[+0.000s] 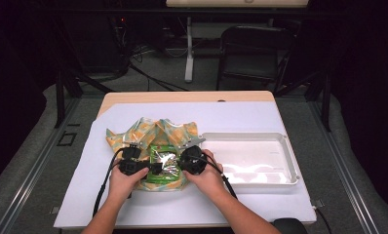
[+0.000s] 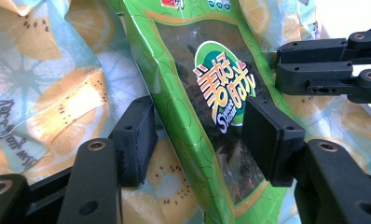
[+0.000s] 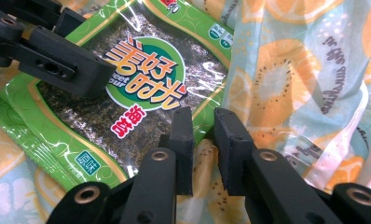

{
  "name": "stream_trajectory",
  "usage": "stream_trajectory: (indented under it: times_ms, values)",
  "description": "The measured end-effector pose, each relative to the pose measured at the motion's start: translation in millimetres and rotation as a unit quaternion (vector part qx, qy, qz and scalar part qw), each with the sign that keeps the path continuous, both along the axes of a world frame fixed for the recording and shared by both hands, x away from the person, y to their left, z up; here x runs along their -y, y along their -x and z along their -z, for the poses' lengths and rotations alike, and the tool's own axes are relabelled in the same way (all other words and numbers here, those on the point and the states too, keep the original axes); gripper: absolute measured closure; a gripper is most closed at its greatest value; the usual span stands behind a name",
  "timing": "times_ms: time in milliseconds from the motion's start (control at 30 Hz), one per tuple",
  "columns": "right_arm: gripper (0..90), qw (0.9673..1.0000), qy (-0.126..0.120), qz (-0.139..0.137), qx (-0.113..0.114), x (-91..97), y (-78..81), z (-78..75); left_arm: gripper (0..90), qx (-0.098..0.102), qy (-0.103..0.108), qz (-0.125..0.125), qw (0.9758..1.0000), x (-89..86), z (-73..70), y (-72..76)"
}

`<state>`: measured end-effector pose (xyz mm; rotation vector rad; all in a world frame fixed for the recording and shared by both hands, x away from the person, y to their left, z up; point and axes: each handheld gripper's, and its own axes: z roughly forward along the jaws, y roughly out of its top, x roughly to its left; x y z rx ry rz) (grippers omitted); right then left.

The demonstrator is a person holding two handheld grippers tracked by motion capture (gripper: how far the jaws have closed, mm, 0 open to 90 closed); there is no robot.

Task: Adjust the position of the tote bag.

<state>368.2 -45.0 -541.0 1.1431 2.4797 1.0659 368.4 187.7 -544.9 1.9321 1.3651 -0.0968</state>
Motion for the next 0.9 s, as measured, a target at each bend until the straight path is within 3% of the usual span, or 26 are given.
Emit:
stream_trajectory:
  times_ms: [700,900]
  values:
    - [79.1,1.0000,0.006,-0.003,0.003,-0.3,1.1,1.3,53.1,0.009,0.016,-0.007,0.9998,-1.6,-10.1,1.7]
    - [78.8,0.9998,0.012,-0.013,0.004,-1.3,1.2,1.5,56.1,0.021,0.020,-0.007,0.9996,-0.5,-14.1,4.0]
